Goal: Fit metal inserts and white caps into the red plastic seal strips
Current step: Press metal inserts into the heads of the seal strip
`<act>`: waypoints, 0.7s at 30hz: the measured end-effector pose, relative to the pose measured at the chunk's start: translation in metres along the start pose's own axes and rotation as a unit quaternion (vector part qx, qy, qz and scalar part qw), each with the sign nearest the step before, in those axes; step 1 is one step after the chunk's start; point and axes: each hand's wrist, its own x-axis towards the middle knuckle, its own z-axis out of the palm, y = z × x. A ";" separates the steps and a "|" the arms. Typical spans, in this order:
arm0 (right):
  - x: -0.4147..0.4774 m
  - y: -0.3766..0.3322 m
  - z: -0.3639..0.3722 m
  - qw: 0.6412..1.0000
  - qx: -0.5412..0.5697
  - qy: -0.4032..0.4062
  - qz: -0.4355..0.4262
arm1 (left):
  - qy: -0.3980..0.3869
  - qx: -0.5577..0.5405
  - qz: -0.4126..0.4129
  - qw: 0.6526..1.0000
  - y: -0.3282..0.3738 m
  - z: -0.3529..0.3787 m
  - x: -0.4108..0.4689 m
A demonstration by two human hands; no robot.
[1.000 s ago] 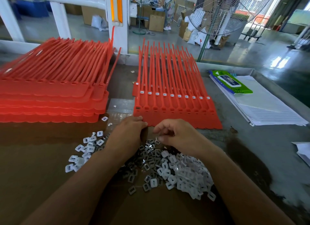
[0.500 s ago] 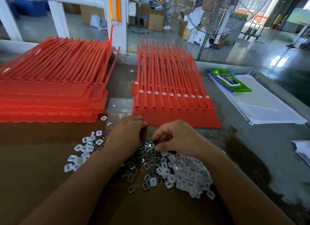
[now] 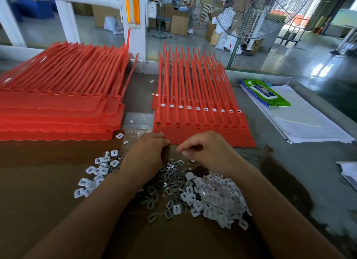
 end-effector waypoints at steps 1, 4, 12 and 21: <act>0.003 -0.001 -0.003 1.000 -0.005 0.011 -0.002 | 0.003 -0.002 0.004 1.000 0.000 0.000 -0.001; 0.018 -0.004 -0.009 0.998 -0.008 0.054 0.007 | 0.012 -0.001 0.011 1.000 0.000 0.000 -0.001; 0.072 0.001 -0.002 0.992 -0.004 0.103 0.068 | 0.022 0.002 0.009 1.000 0.001 -0.002 -0.002; 0.103 0.010 0.015 0.989 -0.097 0.090 0.070 | 0.030 -0.016 0.019 0.999 0.005 -0.007 -0.004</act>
